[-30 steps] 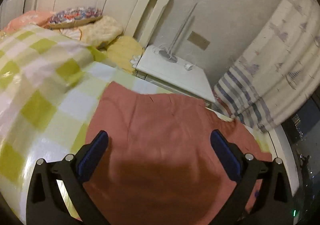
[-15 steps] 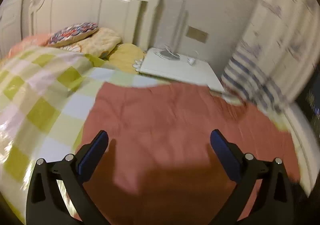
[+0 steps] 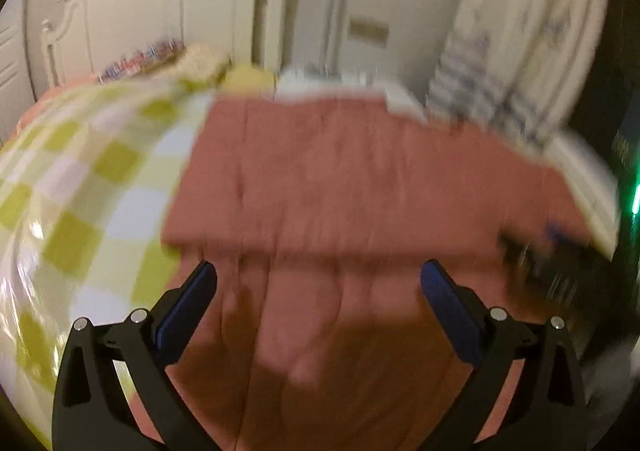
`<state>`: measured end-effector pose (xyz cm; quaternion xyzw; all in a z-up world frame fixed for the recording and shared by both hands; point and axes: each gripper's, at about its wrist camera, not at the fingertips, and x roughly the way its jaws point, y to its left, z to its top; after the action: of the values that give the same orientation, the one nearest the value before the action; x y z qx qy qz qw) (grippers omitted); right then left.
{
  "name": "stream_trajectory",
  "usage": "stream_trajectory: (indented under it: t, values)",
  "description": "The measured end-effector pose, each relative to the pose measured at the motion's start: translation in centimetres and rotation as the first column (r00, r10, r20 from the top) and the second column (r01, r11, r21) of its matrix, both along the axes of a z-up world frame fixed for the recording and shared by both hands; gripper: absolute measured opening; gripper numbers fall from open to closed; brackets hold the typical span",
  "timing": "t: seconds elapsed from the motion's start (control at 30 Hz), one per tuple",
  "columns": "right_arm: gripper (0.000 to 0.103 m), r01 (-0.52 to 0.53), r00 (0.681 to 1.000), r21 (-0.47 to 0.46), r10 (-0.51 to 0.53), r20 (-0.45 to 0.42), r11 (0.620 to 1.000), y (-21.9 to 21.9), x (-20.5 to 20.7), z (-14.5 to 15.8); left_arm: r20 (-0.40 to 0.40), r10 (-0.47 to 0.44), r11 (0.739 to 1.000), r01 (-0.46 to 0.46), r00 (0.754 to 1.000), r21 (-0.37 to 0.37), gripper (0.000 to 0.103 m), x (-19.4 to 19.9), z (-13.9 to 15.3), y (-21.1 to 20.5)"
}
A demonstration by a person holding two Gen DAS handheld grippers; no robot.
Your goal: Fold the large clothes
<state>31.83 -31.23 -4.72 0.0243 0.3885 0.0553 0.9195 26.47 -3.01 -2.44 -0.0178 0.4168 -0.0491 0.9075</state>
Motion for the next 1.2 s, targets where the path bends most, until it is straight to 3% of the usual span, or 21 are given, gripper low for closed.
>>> stream_trajectory:
  t: [0.07,0.23,0.37,0.43,0.47,0.5,0.53,0.57,0.63,0.73,0.87,0.9,0.97,1.03,1.1,1.13,1.2]
  values:
    - [0.097,-0.001,1.0,0.0,0.001,0.002,1.0,0.0,0.0,0.0,-0.102,-0.002,0.999,0.006,0.995,0.039,0.101,0.2,-2.6,0.0]
    - [0.097,-0.002,1.0,0.002,0.002,0.003,1.0,-0.1,-0.1,0.2,-0.095,-0.006,0.997,0.013,0.995,0.072,0.101,0.2,-2.4,-0.6]
    - [0.096,0.021,0.997,0.043,-0.024,0.067,0.999,-1.0,-1.6,1.3,-0.09,-0.006,0.998,0.011,0.996,0.058,0.101,0.1,-2.5,-0.2]
    - [0.096,0.117,0.984,0.082,-0.127,0.124,0.99,-2.9,-3.0,2.3,-0.088,-0.002,0.999,0.006,0.996,0.052,0.101,-0.1,-2.4,0.1]
    - [0.097,0.21,0.963,0.085,-0.221,0.154,0.974,-4.3,-4.0,2.7,-0.086,-0.001,0.999,0.005,0.996,0.052,0.101,-0.2,-2.4,0.1]
    - [0.097,0.345,0.922,0.082,-0.354,0.155,0.935,-6.2,-5.0,2.9,-0.085,0.0,0.999,0.005,0.996,0.051,0.101,-0.3,-2.4,0.2]
    - [0.099,0.44,0.888,0.082,-0.447,0.107,0.894,-8.0,-5.2,2.4,-0.085,0.0,0.999,0.004,0.996,0.049,0.101,-0.2,-2.5,0.1]
    - [0.099,0.468,0.879,0.09,-0.474,0.053,0.879,-9.1,-5.0,1.7,-0.087,-0.001,0.999,0.005,0.996,0.048,0.101,-0.1,-2.5,0.1]
    - [0.099,0.453,0.884,0.081,-0.435,-0.173,0.888,-11.1,-2.8,-1.1,-0.088,-0.001,0.999,0.005,0.996,0.049,0.101,-0.2,-2.5,0.0]
    - [0.098,0.391,0.909,-0.024,-0.39,-0.144,0.92,-9.9,-2.9,0.6,-0.09,-0.001,0.999,0.004,0.996,0.043,0.101,-0.2,-2.4,0.2]
    - [0.099,0.268,0.963,0.024,-0.266,-0.051,0.963,-6.9,-6.3,2.6,-0.088,0.0,0.999,0.003,0.996,0.038,0.101,-0.1,-2.4,0.2]
    - [0.098,0.18,0.98,-0.011,-0.18,-0.083,0.984,-5.0,-7.1,1.8,-0.088,0.0,0.999,0.003,0.996,0.039,0.101,0.0,-2.4,0.2]
    - [0.098,0.026,0.985,-0.112,-0.044,-0.164,0.993,-1.4,-7.8,-0.8,-0.088,0.0,0.999,0.003,0.996,0.039,0.101,0.0,-2.4,0.3]
    - [0.098,0.032,0.992,-0.159,-0.051,-0.119,0.987,-0.5,-8.3,-0.8,-0.092,0.005,0.999,-0.001,0.996,0.046,0.101,0.0,-2.3,0.2]
    - [0.098,0.056,0.989,-0.115,-0.071,-0.127,0.992,-0.9,-8.4,-0.1,-0.085,0.031,0.998,-0.025,0.996,0.064,0.101,-0.3,-1.4,-0.1]
    - [0.098,0.062,0.993,-0.077,-0.069,-0.098,0.995,-1.0,-8.6,0.5,-0.072,0.013,0.999,-0.011,0.997,0.038,0.101,-0.7,-0.9,-0.4]
    - [0.098,0.074,0.995,-0.093,-0.079,-0.055,0.993,-0.7,-8.8,0.7,-0.033,-0.055,0.998,0.054,0.998,-0.019,0.101,-1.7,0.3,-1.6]
